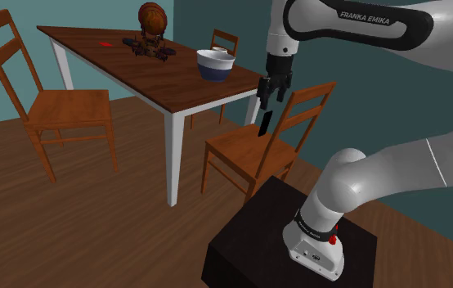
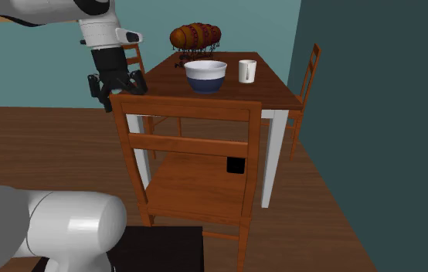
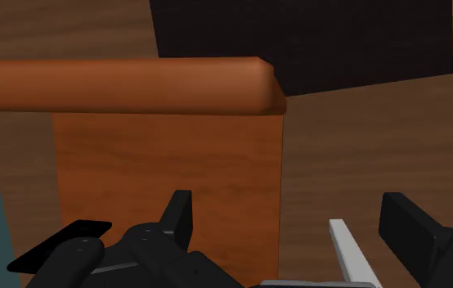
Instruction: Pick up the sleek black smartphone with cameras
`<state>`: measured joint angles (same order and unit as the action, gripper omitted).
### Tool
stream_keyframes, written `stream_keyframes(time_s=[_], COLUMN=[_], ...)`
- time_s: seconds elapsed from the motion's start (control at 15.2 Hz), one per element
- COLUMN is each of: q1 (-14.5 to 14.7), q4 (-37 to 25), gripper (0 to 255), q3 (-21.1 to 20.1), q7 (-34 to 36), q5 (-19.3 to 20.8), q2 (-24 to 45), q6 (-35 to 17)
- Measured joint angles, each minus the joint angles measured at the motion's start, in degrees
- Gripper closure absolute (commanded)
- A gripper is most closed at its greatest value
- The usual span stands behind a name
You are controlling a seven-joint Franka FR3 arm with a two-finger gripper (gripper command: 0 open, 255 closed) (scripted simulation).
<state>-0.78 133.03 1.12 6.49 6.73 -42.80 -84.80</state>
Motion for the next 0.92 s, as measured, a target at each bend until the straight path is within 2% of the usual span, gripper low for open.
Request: stream_keyframes(time_s=[0.2, 0.73, 0.92], q1=[-0.54, -4.4, -5.3], q4=[0.53, 1.49, -0.27], gripper=[0, 0, 0], q3=[1.14, 10.06, 13.27], q7=[-0.56, -5.99, -7.88], q5=[0.59, 4.49, 4.87], q2=[0.88, 8.19, 13.08], q6=[-1.71, -12.41, -16.49])
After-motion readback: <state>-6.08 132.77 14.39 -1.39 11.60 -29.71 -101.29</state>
